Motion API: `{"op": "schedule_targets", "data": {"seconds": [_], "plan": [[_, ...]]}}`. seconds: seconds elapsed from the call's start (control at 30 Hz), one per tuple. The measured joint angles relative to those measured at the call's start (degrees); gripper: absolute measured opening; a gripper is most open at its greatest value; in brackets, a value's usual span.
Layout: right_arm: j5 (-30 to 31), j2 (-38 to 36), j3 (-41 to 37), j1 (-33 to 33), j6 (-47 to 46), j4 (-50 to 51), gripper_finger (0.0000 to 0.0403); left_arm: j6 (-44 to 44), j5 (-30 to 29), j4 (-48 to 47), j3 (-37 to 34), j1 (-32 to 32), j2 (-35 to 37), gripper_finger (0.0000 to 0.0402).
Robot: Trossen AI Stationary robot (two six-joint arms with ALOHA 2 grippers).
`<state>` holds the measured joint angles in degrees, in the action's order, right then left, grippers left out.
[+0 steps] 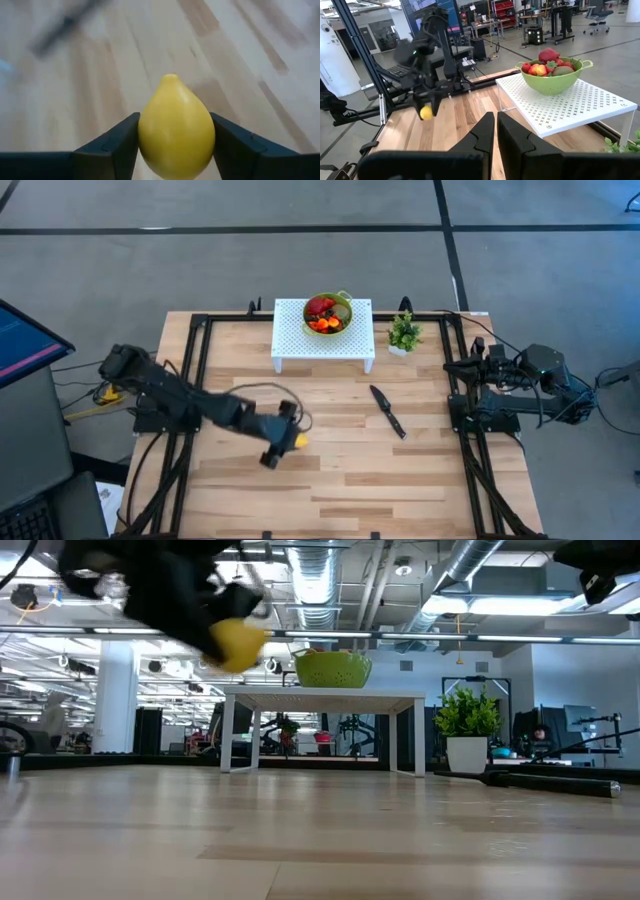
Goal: Pick & Place Fruit
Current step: Put the yellow lemon into the green strainer bowl
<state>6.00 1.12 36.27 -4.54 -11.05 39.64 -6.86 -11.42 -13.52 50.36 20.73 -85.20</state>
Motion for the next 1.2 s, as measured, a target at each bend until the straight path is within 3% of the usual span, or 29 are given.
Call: {"op": "schedule_targets", "data": {"seconds": [0.2, 0.33, 0.43, 0.67, 0.83, 0.97, 1.1, 1.2], "plan": [[0.0, -0.02, 0.0, 0.0, 0.02, -0.02, 0.0017, -15.34, 3.19, 9.81, 0.1, -7.66, 0.82, 0.0226], [0.0, -0.02, 0.0, 0.0, 0.02, -0.02, 0.0017, -28.49, 2.8, 10.34, 0.1, -11.42, 0.82, 0.0204], [0.0, -0.02, 0.0, 0.02, 0.0, -0.02, 0.0017, -32.69, 2.81, 10.93, 0.31, -14.84, 0.82, 0.0183], [0.0, -0.02, -0.02, 0.02, 0.02, -0.02, 0.0017, -32.87, 9.82, 14.63, 0.79, -18.14, 0.59, 0.0145], [0.0, -0.02, -0.02, 0.0, 0.02, 0.0, 0.0017, -18.57, 10.97, 29.94, 0.86, -17.35, -3.48, 0.014], [0.0, -0.02, 0.0, 0.0, 0.01, -0.02, 0.0017, -15.31, 8.69, 39.82, 1.09, -15.81, -9.41, 0.016], [0.0, -0.02, 0.0, 0.02, 0.0, 0.0, 0.0017, -13.6, 4.18, 40.77, 1.97, -15.06, -11.91, 0.0193], [0.0, -0.02, 0.0, 0.02, 0.01, 0.0, 0.0017, -8.72, 4.33, 41.04, 2.0, -15.08, -10.51, 0.0212]]}}
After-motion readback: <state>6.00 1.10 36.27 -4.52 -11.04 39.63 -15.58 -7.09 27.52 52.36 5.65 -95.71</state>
